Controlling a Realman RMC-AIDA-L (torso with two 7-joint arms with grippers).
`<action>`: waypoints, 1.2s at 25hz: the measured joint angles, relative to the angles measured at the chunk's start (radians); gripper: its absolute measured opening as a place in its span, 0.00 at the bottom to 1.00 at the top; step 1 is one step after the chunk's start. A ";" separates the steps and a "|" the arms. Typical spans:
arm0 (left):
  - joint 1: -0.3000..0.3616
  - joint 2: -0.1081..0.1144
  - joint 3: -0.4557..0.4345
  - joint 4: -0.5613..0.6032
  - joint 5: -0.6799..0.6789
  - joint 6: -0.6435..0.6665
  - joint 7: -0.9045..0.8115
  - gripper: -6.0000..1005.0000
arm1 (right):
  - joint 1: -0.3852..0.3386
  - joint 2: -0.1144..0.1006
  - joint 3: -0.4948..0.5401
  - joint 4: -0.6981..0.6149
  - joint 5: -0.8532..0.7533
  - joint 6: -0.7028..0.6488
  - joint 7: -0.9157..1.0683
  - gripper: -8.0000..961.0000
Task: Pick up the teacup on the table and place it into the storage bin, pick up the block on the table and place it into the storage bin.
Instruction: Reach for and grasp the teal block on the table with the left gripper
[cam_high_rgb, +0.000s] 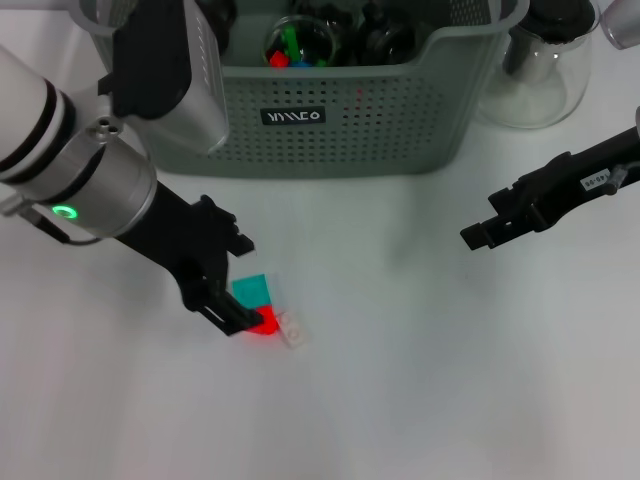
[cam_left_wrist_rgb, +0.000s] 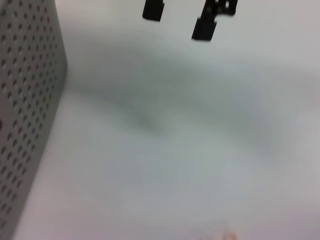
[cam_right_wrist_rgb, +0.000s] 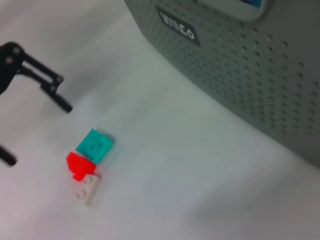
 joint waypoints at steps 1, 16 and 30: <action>-0.003 0.000 0.002 0.004 0.020 -0.006 0.032 0.88 | 0.000 0.000 0.003 0.005 0.000 0.002 0.000 0.85; -0.052 -0.003 0.182 0.028 0.227 -0.125 0.438 0.87 | 0.001 0.004 0.047 0.089 0.062 0.027 0.099 0.85; -0.085 -0.004 0.346 -0.037 0.309 -0.180 0.598 0.87 | -0.006 0.013 0.048 0.204 0.142 0.106 0.092 0.85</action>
